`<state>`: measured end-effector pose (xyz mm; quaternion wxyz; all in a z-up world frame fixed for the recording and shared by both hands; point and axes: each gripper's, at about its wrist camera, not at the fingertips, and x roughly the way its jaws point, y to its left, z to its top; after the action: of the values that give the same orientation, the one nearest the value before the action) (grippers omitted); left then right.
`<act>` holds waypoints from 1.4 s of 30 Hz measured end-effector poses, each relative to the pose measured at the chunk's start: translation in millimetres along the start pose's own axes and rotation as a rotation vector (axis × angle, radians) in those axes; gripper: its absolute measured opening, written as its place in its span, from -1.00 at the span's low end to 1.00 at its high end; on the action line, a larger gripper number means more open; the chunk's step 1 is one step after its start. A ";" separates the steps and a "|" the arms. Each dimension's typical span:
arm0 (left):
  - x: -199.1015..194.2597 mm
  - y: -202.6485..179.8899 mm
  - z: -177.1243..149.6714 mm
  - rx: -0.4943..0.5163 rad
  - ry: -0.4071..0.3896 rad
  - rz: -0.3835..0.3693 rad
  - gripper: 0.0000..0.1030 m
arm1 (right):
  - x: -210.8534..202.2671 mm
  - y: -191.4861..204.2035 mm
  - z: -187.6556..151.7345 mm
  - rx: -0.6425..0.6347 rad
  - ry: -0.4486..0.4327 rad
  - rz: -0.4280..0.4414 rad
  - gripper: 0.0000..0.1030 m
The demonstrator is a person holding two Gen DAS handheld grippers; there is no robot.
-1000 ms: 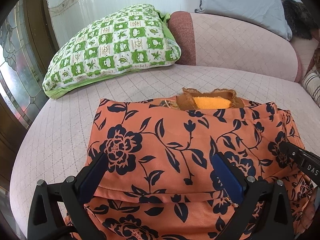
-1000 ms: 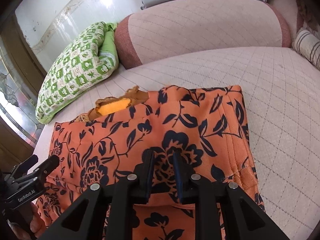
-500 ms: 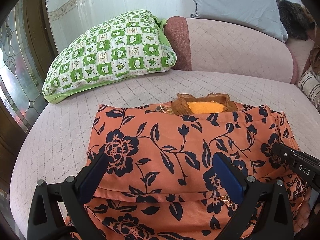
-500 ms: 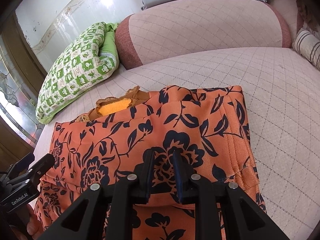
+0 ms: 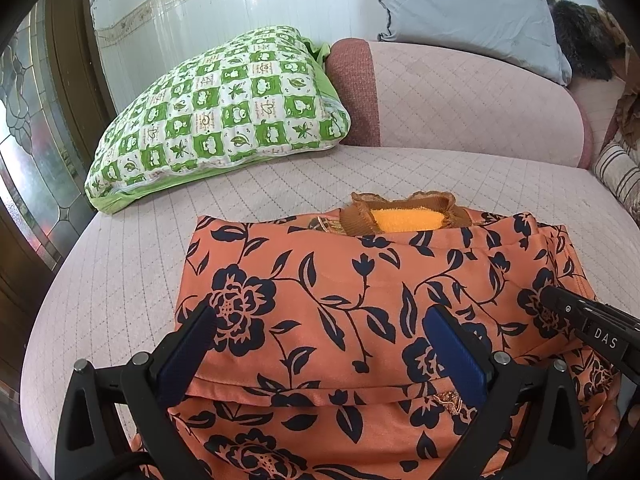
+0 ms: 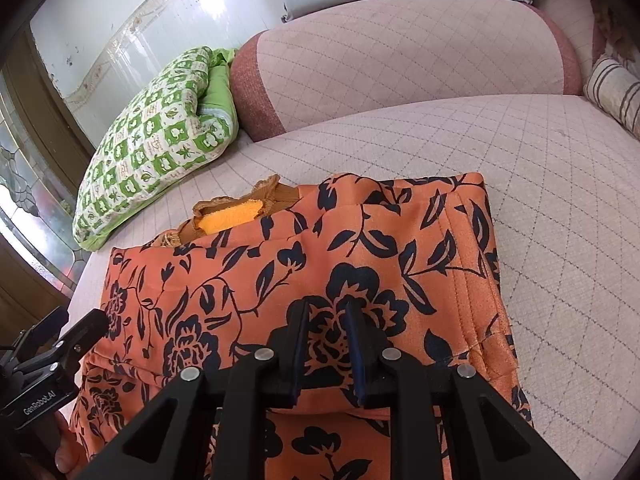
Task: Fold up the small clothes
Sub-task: 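Press the folded blouse hem flat with both grippers, then move both grippers to the blouse hem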
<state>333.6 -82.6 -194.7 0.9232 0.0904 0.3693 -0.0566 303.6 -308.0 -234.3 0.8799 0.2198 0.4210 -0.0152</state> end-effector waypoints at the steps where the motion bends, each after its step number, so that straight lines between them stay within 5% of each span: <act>1: -0.9 -0.5 0.1 0.002 -0.004 -0.001 1.00 | -0.1 0.0 -0.1 0.001 0.000 0.001 -0.58; 9: -12.9 3.1 3.6 -0.009 -0.065 0.029 1.00 | -0.2 -0.4 0.9 0.001 -0.001 0.003 -0.58; 19: -31.6 45.1 12.0 -0.164 -0.152 0.109 1.00 | -0.3 -1.1 0.1 0.007 0.003 0.004 -0.58; 25: -30.9 60.9 12.5 -0.217 -0.150 0.124 1.00 | 0.8 -1.0 -0.7 0.012 0.006 0.003 -0.58; 42: -21.5 51.7 9.2 -0.167 -0.102 0.109 1.00 | -7.3 -9.2 4.8 0.047 -0.051 -0.014 -0.58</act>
<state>333.1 -33.2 -166.8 0.9468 0.0302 0.3197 0.0203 300.5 -319.4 -229.7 0.8848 0.2371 0.3995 -0.0370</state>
